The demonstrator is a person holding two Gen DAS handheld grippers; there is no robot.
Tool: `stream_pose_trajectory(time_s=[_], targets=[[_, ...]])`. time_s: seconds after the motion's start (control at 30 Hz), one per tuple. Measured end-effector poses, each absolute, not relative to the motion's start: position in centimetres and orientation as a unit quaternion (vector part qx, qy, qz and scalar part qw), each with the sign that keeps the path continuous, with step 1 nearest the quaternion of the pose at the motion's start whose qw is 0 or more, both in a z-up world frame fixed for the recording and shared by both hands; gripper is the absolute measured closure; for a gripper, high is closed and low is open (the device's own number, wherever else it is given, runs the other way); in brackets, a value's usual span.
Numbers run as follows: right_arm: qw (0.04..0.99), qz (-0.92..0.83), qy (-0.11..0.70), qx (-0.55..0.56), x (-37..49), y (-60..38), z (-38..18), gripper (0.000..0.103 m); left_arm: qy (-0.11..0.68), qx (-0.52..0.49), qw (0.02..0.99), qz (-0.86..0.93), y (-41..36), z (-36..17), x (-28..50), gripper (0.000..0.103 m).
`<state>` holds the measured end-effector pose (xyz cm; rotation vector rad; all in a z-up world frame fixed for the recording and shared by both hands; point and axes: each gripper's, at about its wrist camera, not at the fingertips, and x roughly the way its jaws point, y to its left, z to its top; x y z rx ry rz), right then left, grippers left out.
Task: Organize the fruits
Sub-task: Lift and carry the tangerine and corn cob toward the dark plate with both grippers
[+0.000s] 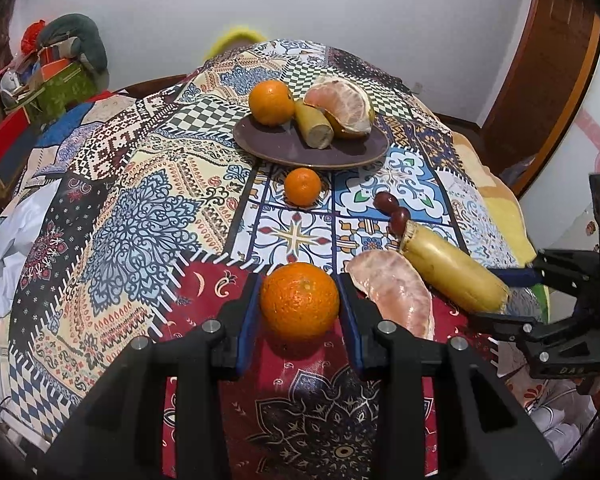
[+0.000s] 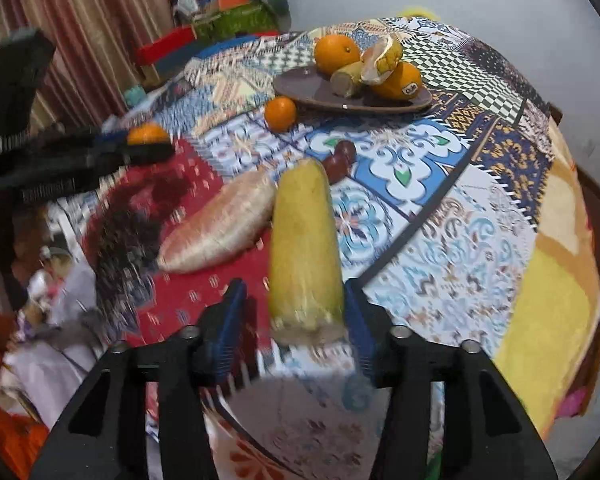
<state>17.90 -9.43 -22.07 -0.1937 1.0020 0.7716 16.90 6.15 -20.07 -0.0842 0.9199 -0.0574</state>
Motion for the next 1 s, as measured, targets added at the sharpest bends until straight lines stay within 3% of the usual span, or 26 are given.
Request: stream_pose_trajectory(time_s=[0.3,0.33,0.4,1.0], targets=[[0.813,0.342,0.462,-0.094,20.0,-6.9,-22.8,0.054,0.447,-0.042,0.893,-0.028,6.1,-20.3,16.7,0.066],[0.813,0.342,0.461,-0.092,20.1,-6.9,-22.8,0.062,0.447,-0.043,0.893,-0.028,6.1,-20.3,16.7,0.066],[0.814,0.338,0.463,-0.093,20.3,-6.9,-23.0,0.067,0.447,-0.044,0.893,-0.027,6.2,-20.3,16.9,0.066],[0.859,0.331,0.389,-0.03,21.6,-9.0,-17.2,0.069,0.41,-0.032,0.911,-0.02,6.4,-17.6,19.6,0.066]])
